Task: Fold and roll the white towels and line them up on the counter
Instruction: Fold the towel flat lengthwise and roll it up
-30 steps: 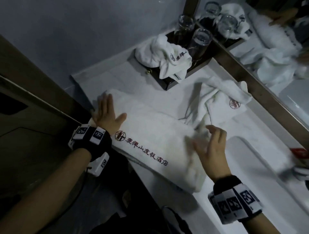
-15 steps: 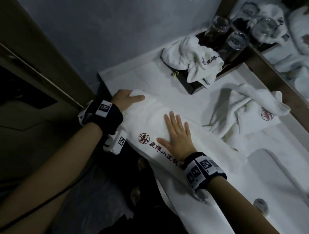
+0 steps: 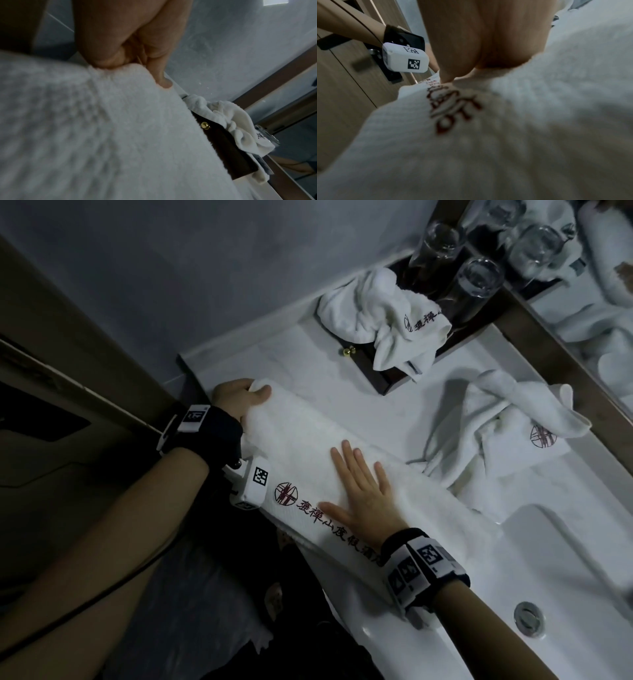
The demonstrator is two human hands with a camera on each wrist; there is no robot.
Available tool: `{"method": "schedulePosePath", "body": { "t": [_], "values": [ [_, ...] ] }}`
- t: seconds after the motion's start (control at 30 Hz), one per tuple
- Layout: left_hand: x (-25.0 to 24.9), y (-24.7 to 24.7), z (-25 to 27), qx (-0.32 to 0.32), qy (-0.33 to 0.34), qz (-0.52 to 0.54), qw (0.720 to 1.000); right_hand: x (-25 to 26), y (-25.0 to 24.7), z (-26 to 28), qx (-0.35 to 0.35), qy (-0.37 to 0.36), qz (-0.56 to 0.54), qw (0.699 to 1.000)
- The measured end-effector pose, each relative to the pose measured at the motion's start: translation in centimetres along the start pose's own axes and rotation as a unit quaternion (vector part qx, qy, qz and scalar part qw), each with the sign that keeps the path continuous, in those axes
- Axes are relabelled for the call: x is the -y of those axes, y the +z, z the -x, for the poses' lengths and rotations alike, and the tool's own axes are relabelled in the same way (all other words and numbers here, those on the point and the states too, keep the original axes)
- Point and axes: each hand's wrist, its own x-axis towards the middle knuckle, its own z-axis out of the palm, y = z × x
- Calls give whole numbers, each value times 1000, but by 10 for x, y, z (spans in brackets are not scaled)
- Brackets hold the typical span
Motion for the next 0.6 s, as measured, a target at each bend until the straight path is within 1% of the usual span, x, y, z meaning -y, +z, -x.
{"method": "schedulePosePath", "body": {
  "t": [0.07, 0.17, 0.2, 0.27, 0.3, 0.33, 0.43, 0.47, 0.5, 0.53, 0.6],
  "values": [
    [3, 3, -2, -15, 0, -11, 1000, -1, -2, 0, 0, -1, -9, 1000],
    [7, 3, 2, 8, 11, -14, 1000, 0, -4, 0, -2, 14, -2, 1000],
    [9, 0, 3, 12, 9, -38, 999, 1, -4, 1, -6, 25, 9, 1000],
    [13, -11, 7, 15, -7, -123, 992, 3, -3, 2, -12, 44, 34, 998],
    [16, -19, 11, 28, -16, -158, 987, 4, -3, 3, -12, 50, 44, 998],
    [20, -27, 15, 54, -21, -183, 981, 5, -3, 3, -10, 54, 51, 997],
    [34, -50, 33, 157, -22, -236, 959, 6, -4, 1, -1, 53, 46, 998],
    [39, -55, 39, 182, -16, -248, 951, 6, -4, 1, 1, 51, 40, 998],
    [44, -60, 45, 196, -7, -243, 950, 6, -4, 1, 1, 49, 37, 998],
    [49, -63, 51, 198, 3, -226, 954, 6, -5, 1, 1, 47, 37, 998],
    [55, -69, 58, 163, 25, -180, 970, 4, -6, 3, 8, 39, 50, 998]
  ]
}}
